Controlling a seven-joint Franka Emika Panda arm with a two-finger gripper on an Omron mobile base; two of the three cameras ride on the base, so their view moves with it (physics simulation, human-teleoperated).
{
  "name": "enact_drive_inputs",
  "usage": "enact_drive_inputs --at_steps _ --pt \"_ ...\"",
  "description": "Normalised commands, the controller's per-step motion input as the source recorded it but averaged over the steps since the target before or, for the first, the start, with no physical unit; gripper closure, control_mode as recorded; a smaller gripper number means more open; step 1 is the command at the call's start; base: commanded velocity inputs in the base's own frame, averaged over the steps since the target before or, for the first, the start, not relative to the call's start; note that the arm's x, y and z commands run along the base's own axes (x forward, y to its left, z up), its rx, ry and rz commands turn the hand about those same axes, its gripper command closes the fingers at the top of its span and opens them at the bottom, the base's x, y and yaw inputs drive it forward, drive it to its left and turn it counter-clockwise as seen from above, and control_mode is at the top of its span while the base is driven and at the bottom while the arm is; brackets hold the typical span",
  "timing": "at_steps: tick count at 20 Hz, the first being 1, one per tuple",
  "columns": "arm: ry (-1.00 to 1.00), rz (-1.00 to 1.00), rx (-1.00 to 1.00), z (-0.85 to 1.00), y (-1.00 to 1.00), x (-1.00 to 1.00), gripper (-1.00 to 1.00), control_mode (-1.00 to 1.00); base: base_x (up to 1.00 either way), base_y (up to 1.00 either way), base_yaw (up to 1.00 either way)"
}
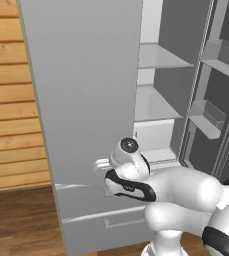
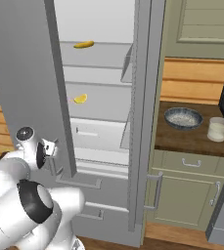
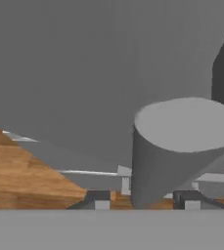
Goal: Grab a lemon wedge from the fridge and one ice cube from the ice bowl, and put them in the glass of lemonade.
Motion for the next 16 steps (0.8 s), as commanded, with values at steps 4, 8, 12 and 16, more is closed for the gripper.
enact_drive_inputs --at_steps 4,8,12,16 --pt "-0.02 0.09 0.0 0.57 0.71 -1.0 1.0 -1.0 0.0 0.0 0.0" --pt "-0.03 0.07 0.0 0.88 0.63 -1.0 1.0 -1.0 0.0 0.0 0.0" --pt "-0.12 0.02 0.0 0.97 0.0 -1.0 1.0 -1.0 0.0 0.0 0.0" --pt "-0.03 0.0 0.01 1.0 -0.66 -0.64 1.0 -1.0 0.0 0.0 0.0"
